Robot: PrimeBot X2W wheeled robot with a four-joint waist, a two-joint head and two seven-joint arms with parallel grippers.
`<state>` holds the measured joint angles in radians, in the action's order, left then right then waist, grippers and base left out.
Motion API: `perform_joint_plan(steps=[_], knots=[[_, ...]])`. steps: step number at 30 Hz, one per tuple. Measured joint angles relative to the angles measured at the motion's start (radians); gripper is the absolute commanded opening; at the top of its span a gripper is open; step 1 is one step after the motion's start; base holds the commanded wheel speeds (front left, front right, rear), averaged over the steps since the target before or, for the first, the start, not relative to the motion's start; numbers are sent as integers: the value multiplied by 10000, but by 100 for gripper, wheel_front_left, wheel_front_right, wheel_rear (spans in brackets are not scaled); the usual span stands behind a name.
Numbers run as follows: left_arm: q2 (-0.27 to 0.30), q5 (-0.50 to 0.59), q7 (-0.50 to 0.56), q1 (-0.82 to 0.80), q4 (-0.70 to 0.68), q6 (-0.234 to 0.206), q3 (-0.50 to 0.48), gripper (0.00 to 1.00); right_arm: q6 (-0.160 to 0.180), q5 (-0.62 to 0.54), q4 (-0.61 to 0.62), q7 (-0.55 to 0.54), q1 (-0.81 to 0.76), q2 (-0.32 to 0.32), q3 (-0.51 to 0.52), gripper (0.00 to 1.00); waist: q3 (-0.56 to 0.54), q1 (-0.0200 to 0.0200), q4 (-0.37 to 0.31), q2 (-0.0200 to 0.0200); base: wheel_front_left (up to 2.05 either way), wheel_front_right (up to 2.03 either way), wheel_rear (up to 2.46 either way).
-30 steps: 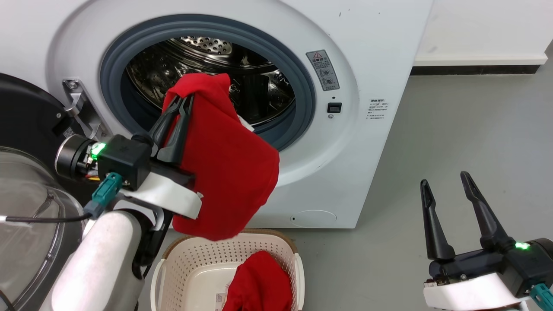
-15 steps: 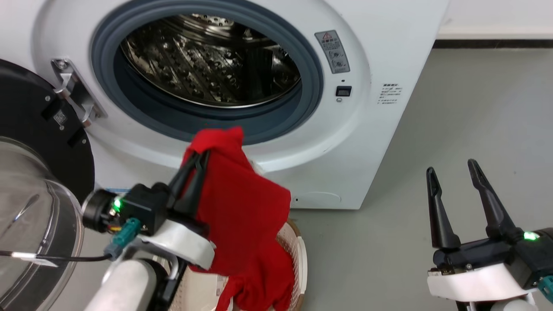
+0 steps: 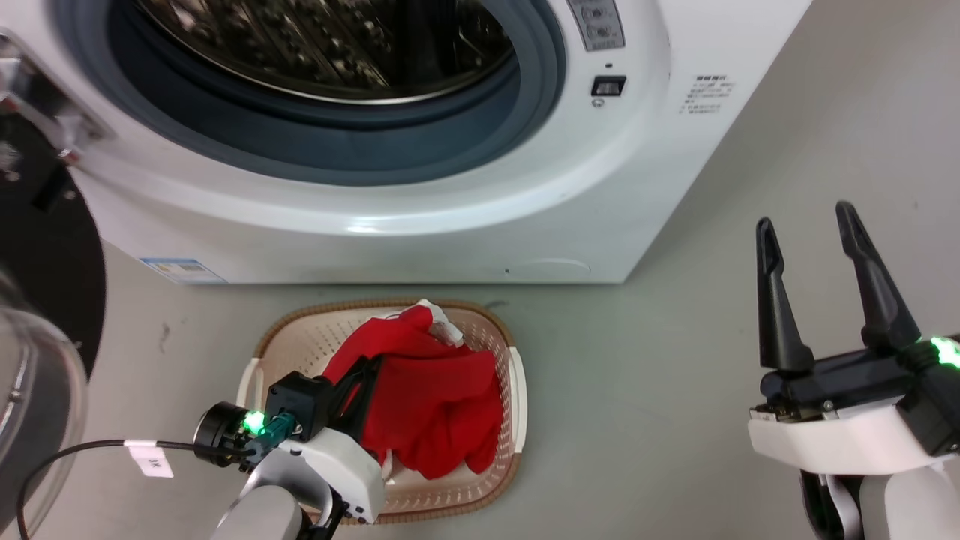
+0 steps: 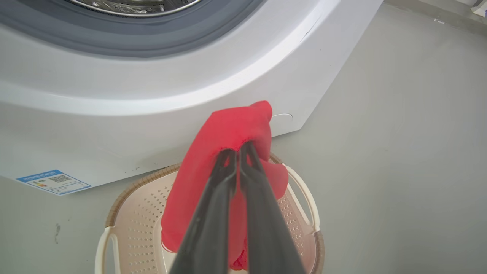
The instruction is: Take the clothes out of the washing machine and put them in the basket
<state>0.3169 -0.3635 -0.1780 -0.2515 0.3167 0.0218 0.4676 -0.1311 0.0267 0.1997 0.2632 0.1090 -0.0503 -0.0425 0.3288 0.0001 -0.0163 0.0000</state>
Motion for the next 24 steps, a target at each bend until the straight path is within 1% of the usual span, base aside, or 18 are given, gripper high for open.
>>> perform_joint_plan(steps=[2, 4, 8, 14, 21, 24], knots=[[-136, -6, -113, -244, 851, 65, 36, 0, 0, 6, 40, 0, 200, -2, -10, 100, 311, 0, -93, 0, 0, 0, 0], [-150, 157, -255, -528, 1755, 136, 128, 0, 0, 48, 94, 0, 396, -2, -17, 100, 623, 0, -202, 0, 0, 0, 0], [-431, 94, -382, -1193, 3538, 355, 226, 0, 0, 96, 217, 0, 771, -2, 27, 100, 1276, 0, -430, 0, 0, 0, 0], [-757, 148, -447, -2697, 6069, 581, 374, 0, 0, 211, 397, 0, 1360, -2, 173, 100, 2416, 1, -738, 0, 0, 0, 0], [-1145, 468, -63, -4480, 8264, 767, 823, 0, 0, 313, 610, 0, 1893, -6, 336, 100, 3842, 2, -987, 0, 0, 0, 0], [-1210, 773, 8, -5119, 8859, 782, 1151, 0, 0, 313, 683, 0, 2056, -4, 357, 100, 4391, 2, -1040, 0, 0, 0, 0]])
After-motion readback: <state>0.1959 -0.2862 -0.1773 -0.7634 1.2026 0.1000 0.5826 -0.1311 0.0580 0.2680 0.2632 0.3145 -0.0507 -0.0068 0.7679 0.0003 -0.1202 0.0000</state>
